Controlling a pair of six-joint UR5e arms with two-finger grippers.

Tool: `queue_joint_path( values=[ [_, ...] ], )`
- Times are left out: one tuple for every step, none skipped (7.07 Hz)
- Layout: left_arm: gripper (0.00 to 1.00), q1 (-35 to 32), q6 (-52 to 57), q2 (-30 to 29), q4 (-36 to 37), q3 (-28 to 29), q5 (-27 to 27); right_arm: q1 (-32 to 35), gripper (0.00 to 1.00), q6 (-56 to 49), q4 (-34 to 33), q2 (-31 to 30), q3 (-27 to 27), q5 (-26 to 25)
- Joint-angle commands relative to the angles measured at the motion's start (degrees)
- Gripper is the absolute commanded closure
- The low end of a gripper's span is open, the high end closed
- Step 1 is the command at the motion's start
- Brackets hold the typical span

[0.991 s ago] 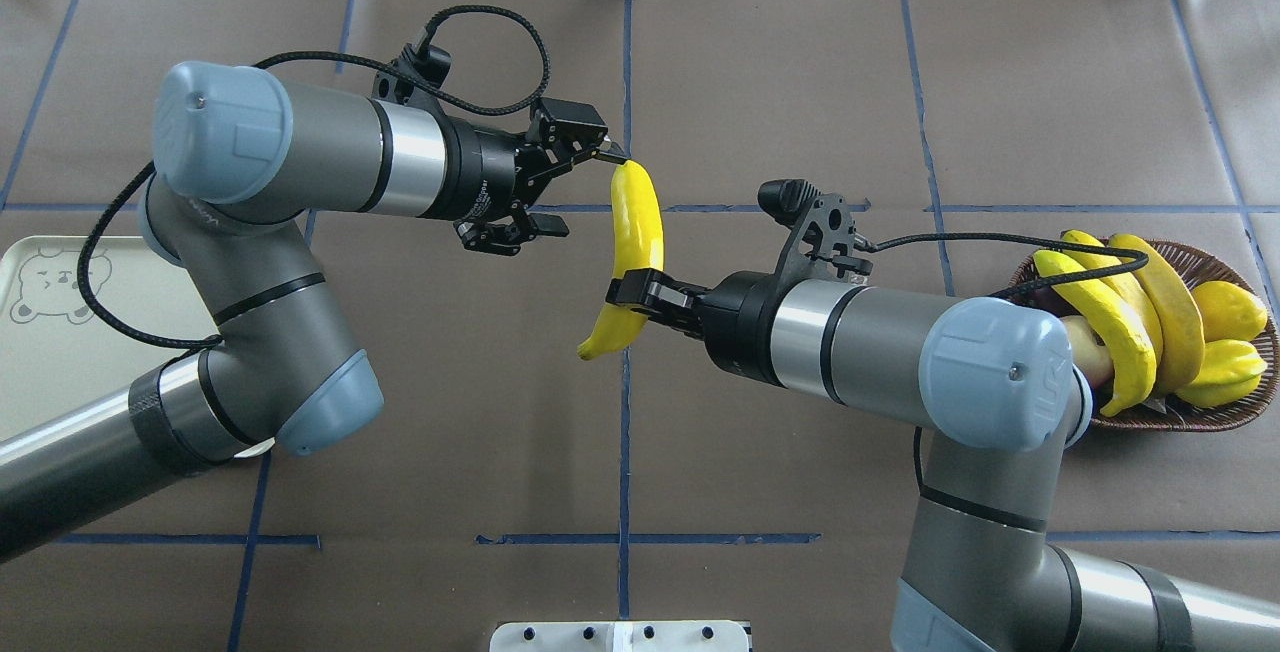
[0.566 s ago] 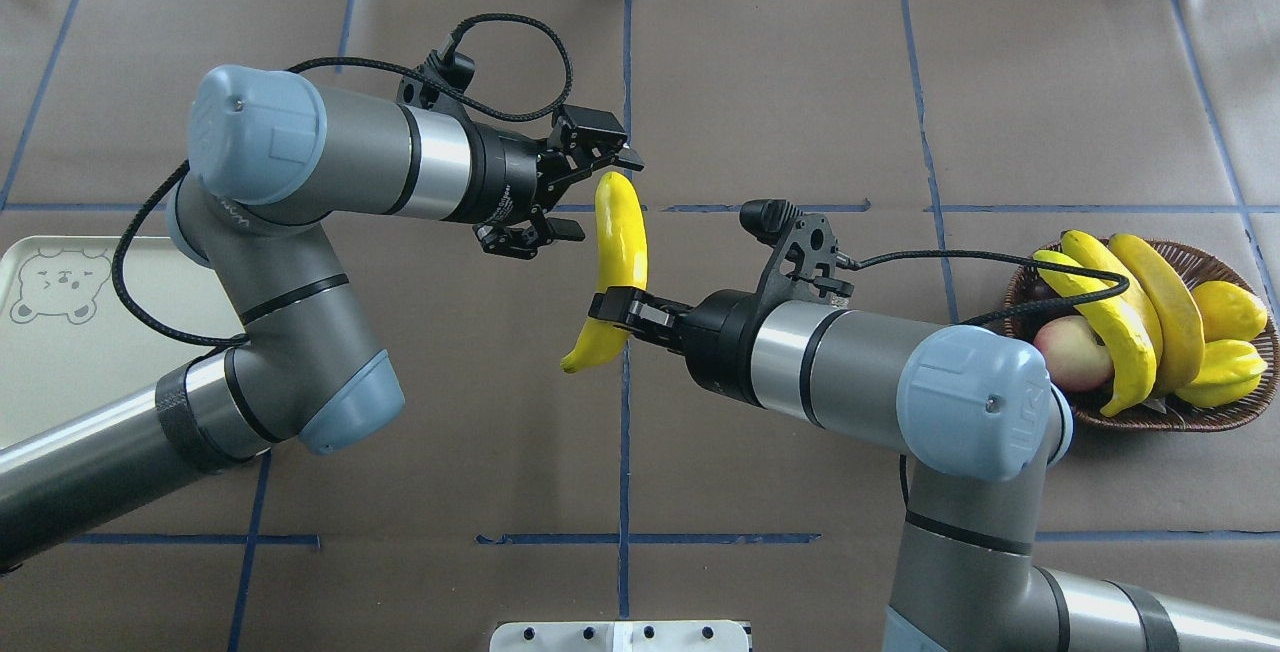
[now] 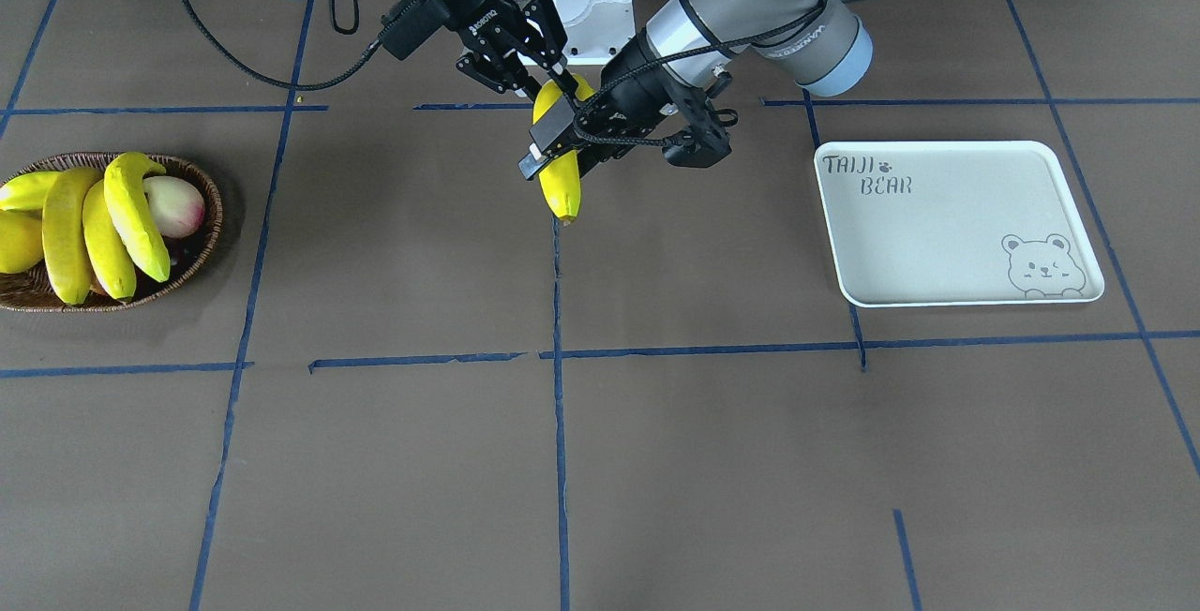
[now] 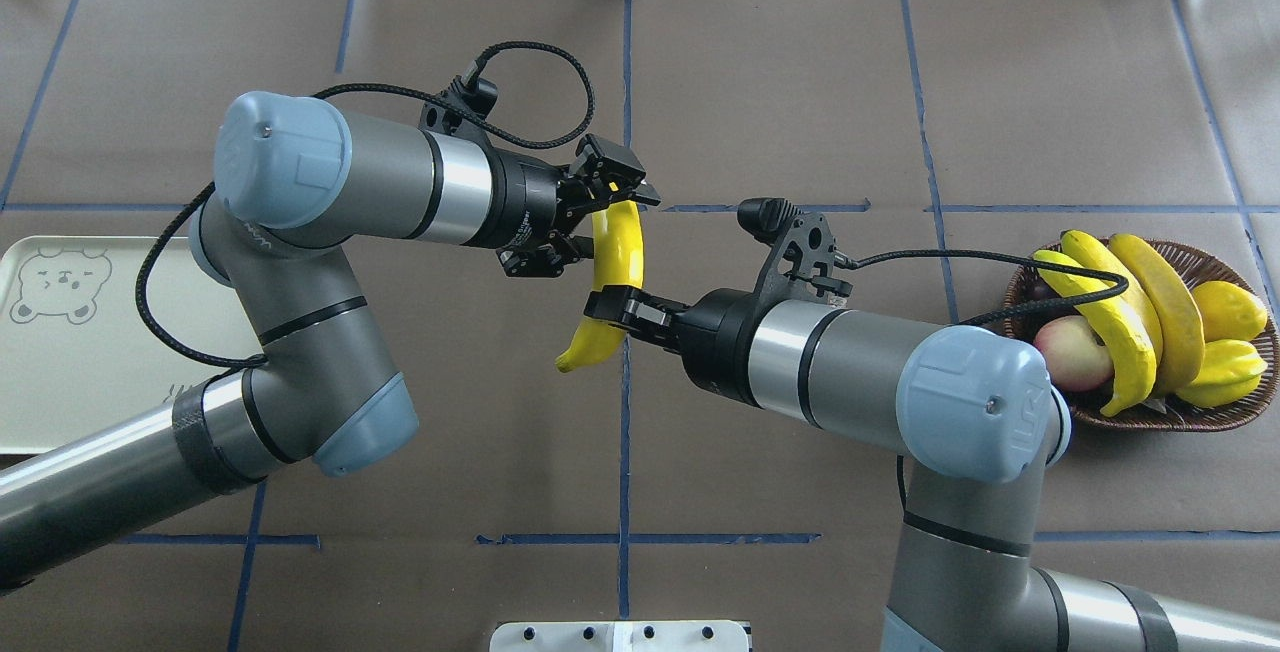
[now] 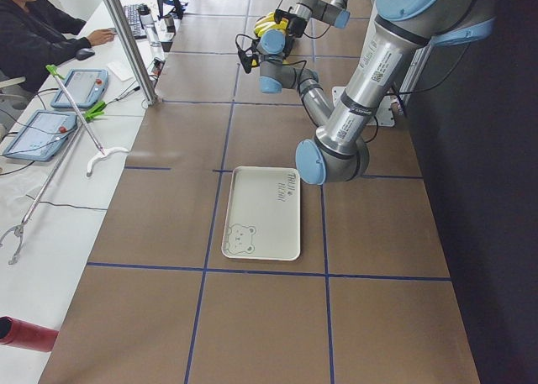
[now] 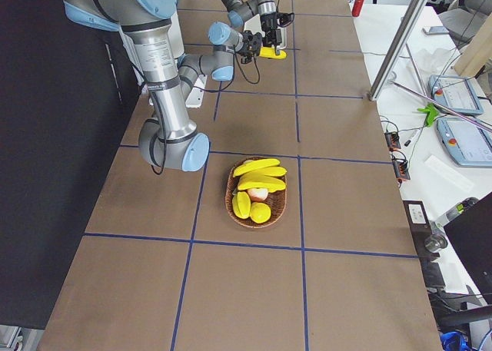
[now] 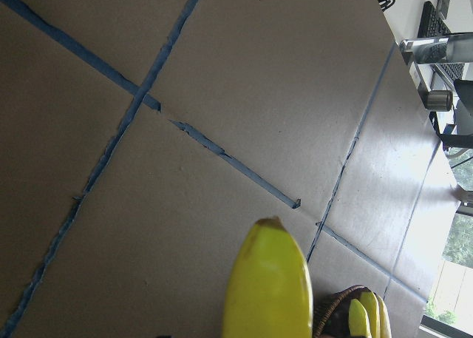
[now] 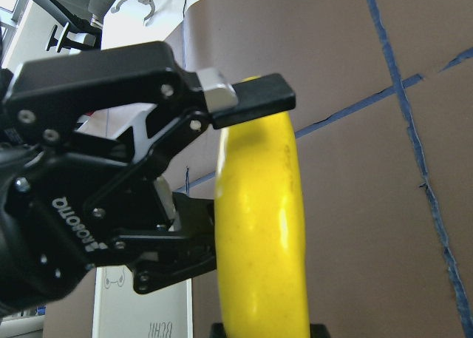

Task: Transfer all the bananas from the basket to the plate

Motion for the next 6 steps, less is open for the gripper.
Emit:
queue_joint_path(
  values=[
    [1.0, -0.12, 0.63, 0.28, -0.01, 0.0, -0.07, 0.14, 0.97, -0.06, 0.0, 0.04, 0.16, 0.02],
    [1.0, -0.3, 2.55, 0.37, 0.08, 0.0, -0.07, 0.15, 0.93, 0.03, -0.09, 0.04, 0.16, -0.06],
    [1.0, -0.3, 2.57, 0.28, 0.08, 0.09, -0.07, 0.15, 0.13, 0.03, -0.09, 0.04, 0.25, -0.06],
    [1.0, -0.38, 2.57, 0.37, 0.08, 0.09, -0.07, 0.23, 0.0, 0.03, -0.17, -0.05, 0.25, -0.15],
    [1.0, -0.47, 2.48, 0.28, 0.16, 0.09, 0.02, 0.23, 0.0, 0.03, -0.17, -0.05, 0.25, -0.15],
    [1.0, -0.82, 2.48, 0.37, 0.25, 0.27, 0.02, 0.41, 0.0, 0.03, -0.17, 0.04, 0.51, -0.15]
  ],
)
